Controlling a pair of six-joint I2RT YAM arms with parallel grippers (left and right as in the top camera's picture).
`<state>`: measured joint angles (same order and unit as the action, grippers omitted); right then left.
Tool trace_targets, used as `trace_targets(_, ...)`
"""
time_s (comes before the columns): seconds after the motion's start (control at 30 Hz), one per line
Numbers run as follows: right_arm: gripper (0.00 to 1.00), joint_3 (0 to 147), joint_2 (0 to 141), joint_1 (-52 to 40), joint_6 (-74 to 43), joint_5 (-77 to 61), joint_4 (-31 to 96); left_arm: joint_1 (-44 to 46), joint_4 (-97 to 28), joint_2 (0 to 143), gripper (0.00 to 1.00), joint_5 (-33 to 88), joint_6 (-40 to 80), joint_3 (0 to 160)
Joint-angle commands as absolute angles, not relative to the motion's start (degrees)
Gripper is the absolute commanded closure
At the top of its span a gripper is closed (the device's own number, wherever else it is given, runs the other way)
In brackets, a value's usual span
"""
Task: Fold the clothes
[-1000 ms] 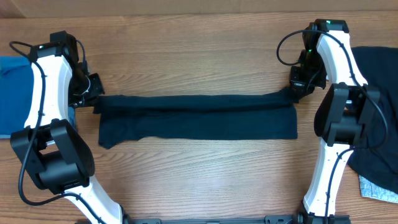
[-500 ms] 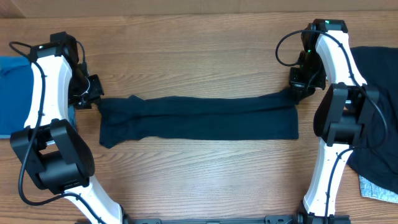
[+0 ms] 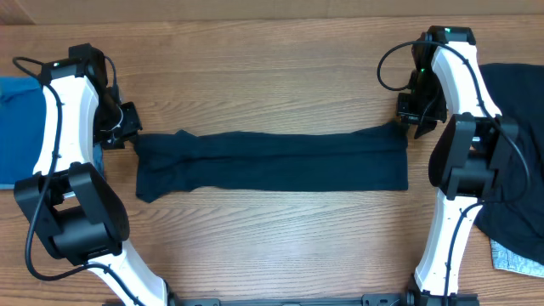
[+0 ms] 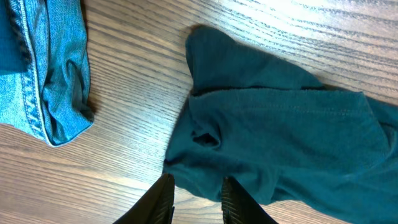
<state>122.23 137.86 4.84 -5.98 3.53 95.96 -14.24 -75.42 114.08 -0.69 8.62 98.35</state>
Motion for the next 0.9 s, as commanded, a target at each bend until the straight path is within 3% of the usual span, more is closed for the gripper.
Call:
trace_targets(0.0,0.75,122.1,136.1,5.0,-5.5,3.3,94.7,-13.8,-74.2,114.1,0.77,2.0,7.1,97.9)
trace_targets(0.2,0.76,122.7,136.1,4.9,4.6,-13.4,93.3,-13.4,-70.0,114.1,0.89,14.0,2.1,97.9)
trace_targets(0.37,0.75,122.7,136.1,4.9,11.2,-22.4,94.0,-11.0,-66.5,114.1,0.93,21.0,-0.3,97.9)
trace_targets(0.67,0.73,118.7,136.1,4.9,11.2,-21.5,93.0,-0.3,-63.8,114.7,0.93,12.6,-1.3,97.4)
trace_targets(0.87,0.72,113.0,136.1,4.9,11.2,-20.6,89.9,0.4,-62.1,117.4,0.93,11.8,-0.9,93.3)
